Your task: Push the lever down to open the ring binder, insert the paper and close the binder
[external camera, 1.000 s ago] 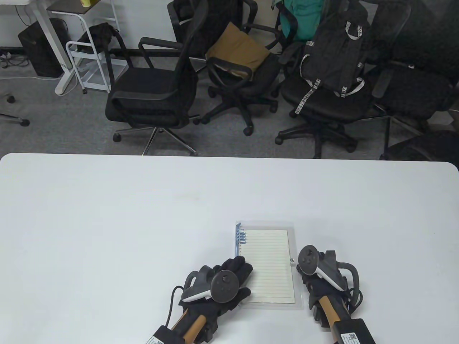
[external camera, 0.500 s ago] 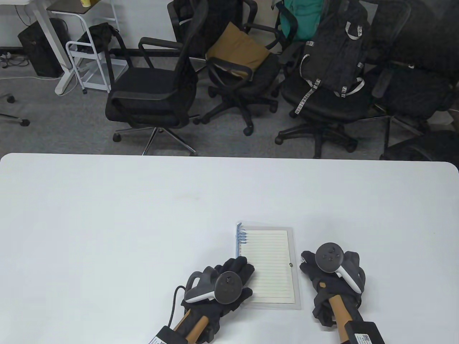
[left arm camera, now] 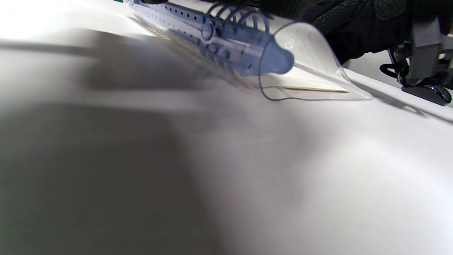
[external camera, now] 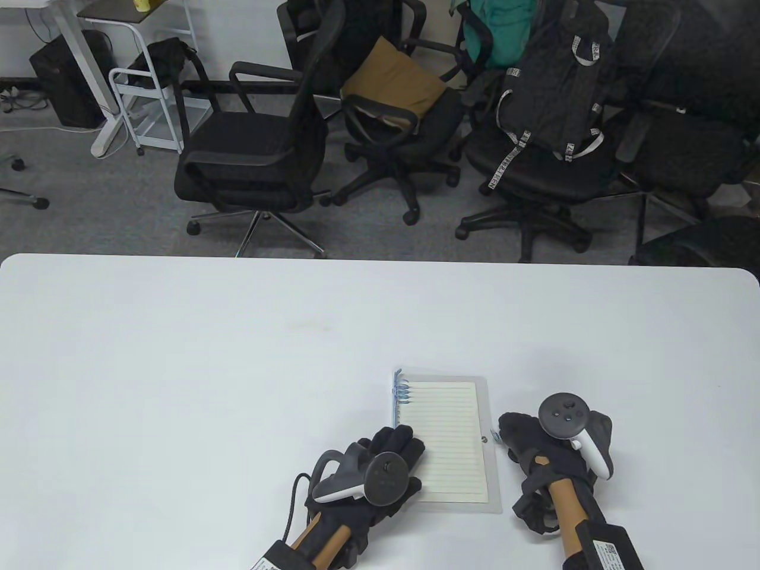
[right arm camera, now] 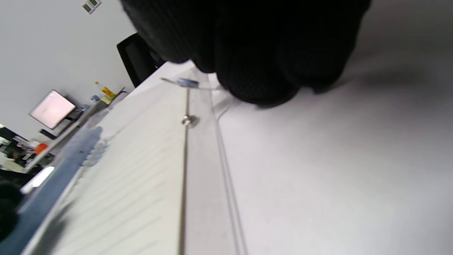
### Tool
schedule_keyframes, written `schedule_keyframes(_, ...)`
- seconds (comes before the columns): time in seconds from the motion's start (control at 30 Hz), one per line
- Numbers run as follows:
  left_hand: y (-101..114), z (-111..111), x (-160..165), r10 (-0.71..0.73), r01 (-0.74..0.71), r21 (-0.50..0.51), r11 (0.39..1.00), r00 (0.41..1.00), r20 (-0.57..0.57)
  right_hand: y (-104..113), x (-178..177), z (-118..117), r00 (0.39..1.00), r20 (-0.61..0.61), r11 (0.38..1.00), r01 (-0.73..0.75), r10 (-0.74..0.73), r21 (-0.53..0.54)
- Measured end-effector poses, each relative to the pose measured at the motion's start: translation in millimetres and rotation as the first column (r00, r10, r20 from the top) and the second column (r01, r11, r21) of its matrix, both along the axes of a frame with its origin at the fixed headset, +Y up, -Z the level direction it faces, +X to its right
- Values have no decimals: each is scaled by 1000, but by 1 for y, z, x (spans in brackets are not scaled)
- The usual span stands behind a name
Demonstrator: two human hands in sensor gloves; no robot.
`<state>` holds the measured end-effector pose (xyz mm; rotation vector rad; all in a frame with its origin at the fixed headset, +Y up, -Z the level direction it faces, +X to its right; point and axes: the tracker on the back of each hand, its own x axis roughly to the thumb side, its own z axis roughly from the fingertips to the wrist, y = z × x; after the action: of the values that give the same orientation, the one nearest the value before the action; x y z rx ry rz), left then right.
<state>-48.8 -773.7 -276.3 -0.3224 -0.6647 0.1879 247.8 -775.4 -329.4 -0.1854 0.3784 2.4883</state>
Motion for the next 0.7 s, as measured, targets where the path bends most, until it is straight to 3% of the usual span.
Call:
schedule_keyframes(0.33,0,0,1,-11,11,2,1000,1000,3,0,-23,-11,977,11,977,-213,214,-9)
schedule_keyframes(0.7,0,0,3,-20,20,3,1000,1000,6,0,-34,-14,955,-10,955,-295,295,-24)
